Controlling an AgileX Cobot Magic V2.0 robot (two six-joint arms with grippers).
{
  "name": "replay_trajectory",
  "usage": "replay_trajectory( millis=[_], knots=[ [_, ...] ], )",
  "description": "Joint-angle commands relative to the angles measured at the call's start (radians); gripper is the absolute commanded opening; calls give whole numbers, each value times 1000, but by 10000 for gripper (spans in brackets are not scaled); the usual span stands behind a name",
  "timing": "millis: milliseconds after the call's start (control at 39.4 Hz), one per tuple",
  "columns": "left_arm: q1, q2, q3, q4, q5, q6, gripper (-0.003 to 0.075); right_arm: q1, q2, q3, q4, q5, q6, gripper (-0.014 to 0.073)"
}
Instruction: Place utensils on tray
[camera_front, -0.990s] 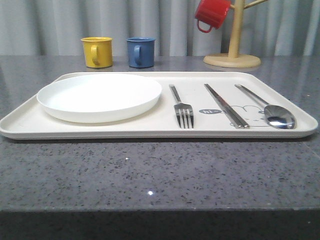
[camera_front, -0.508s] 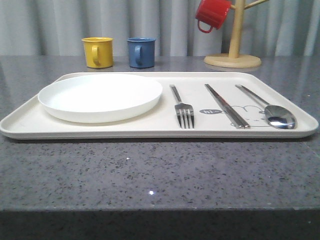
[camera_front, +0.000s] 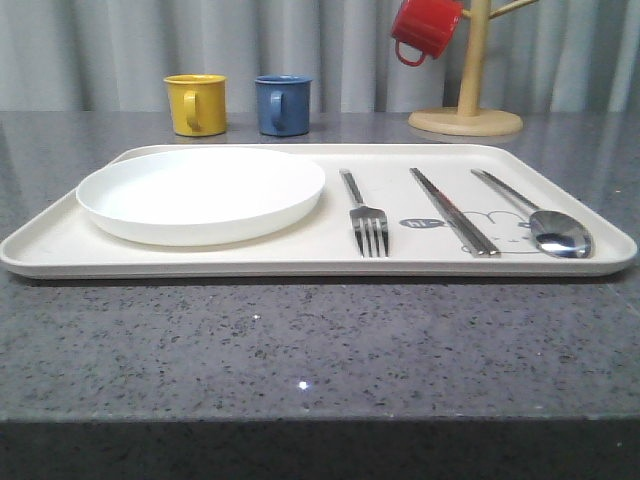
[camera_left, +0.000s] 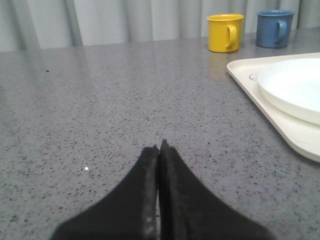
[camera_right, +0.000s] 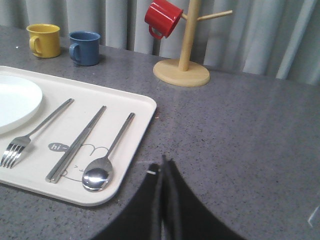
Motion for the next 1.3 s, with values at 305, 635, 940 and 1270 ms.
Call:
replay_trajectory(
  millis=[305, 635, 940, 1270],
  knots=[
    [19, -21, 4, -13, -93, -9, -18, -2, 9, -22, -10, -77, -5, -67],
    [19, -21, 4, -13, -93, -9, -18, -2, 9, -22, -10, -77, -5, -67],
    [19, -21, 4, -13, -93, -9, -18, -2, 9, -22, -10, -77, -5, -67],
    [19, -21, 4, -13, -93, -9, -18, -12, -11, 17, -9, -118, -17, -67]
  ],
)
